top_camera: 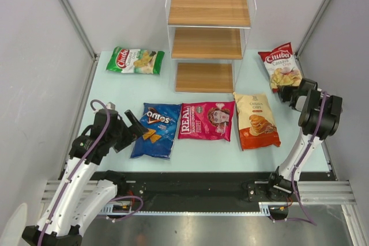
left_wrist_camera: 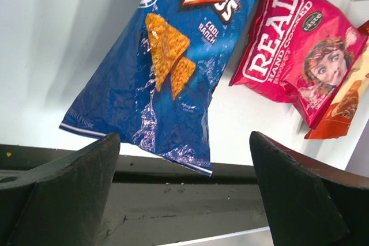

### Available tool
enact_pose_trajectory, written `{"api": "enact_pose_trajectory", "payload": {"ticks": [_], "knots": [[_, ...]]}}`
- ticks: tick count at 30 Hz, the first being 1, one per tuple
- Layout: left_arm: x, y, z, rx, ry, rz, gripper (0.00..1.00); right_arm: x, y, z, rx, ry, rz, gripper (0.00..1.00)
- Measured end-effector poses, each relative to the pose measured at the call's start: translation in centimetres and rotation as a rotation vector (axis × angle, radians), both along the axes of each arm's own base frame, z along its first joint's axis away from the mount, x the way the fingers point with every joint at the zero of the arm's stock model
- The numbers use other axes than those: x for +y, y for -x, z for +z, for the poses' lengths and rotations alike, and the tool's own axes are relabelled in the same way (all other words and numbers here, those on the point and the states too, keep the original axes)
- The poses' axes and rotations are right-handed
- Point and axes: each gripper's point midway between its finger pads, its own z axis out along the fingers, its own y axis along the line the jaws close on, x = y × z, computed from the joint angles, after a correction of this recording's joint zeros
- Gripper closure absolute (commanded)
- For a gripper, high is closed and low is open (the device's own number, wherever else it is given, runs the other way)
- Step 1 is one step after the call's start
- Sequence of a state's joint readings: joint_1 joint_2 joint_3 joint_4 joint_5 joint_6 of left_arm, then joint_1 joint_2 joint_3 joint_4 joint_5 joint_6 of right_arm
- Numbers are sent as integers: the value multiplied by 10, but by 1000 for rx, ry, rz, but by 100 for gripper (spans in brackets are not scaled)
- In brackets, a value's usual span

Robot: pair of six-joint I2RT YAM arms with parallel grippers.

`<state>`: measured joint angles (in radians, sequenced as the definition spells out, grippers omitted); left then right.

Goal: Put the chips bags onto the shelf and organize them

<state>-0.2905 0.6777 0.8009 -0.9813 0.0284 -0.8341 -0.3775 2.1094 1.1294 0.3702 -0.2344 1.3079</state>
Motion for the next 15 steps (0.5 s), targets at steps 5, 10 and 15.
{"api": "enact_pose_trajectory", "payload": {"ticks": [5,10,15], "knots": [[-2,-6,5,-33,9,0,1,25,45,4,58,0,75,100],[-5,-14,11,-72,17,-9,1,46,87,33,70,-8,123,100],[-13,-26,12,-92,31,-50,1,43,105,104,-54,18,129,100]]}}
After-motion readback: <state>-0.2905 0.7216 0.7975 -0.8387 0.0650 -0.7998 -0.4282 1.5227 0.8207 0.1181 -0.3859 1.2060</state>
